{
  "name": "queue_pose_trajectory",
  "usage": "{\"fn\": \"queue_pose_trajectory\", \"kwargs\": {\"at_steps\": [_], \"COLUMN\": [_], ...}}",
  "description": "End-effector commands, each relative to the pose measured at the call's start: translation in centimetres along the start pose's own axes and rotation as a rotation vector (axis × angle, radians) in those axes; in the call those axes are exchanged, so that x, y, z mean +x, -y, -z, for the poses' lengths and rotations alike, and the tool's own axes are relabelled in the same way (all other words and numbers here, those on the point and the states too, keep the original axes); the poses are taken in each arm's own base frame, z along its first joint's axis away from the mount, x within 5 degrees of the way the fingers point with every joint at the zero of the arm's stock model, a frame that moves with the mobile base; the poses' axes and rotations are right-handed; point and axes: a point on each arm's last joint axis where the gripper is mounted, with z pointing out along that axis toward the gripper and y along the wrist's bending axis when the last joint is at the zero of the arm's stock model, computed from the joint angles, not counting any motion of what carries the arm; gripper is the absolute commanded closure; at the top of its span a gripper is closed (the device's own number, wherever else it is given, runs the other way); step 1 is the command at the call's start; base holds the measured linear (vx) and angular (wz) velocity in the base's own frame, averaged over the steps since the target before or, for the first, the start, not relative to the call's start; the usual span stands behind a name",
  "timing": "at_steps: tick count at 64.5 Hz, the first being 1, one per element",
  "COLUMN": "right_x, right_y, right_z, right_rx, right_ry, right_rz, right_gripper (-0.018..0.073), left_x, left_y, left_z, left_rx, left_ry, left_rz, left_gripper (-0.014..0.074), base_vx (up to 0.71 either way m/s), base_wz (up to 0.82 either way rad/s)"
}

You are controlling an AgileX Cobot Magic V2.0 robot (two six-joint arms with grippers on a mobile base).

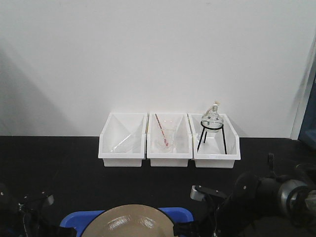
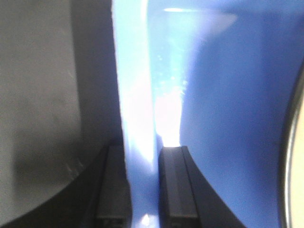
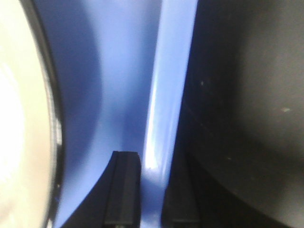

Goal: Place disk in tray to left cabinet
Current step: 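Grip the blue tray's side edges with both grippers and lift, then hold the tray level with both grippers while the base turns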

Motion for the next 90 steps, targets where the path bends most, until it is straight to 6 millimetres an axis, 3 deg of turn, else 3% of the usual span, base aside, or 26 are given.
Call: {"fn": "queue_pose_trajectory", "kwargs": {"at_steps": [1,25,41,53,70,90], "right_x": [-1.5,-2.2,-2.4,-2.7,-2.9,-2.9], "right_y": [-3.9,-5.4,-3.9,-4.0,-5.1,-5.8], "right_z": [3.4,7.8,14.1,18.1,21.0,22.5], "right_rx": [-0.15,-0.201,-0.241,-0.273,-0.302,-0.317], "right_ry": [0.067,0.119,0.211,0.272,0.307,0.319], "right_rz": [-0.046,-0.115,-0.165,-0.145,-0.116,-0.104], "right_gripper": [0.0568,0.0565,0.0564,0.0564,0.0564,0.0564], "left_x": [-0.4,-3.6,-4.6,-5.8,-6.9,-7.0], "left_y": [4.0,7.5,8.8,10.3,11.9,12.2], "left_z": [3.1,9.9,12.4,15.3,19.2,19.7], "left_rx": [0.18,0.269,0.3,0.349,0.375,0.398], "left_ry": [-0.039,0.024,0.033,0.079,0.166,0.167], "left_rz": [0.053,0.06,0.077,0.068,0.055,0.112], "left_gripper": [0.0601,0.0598,0.0597,0.0597,0.0597,0.0597], "base_vx": [0.0,0.0,0.0,0.0,0.0,0.0], "base_wz": [0.0,0.0,0.0,0.0,0.0,0.0]}}
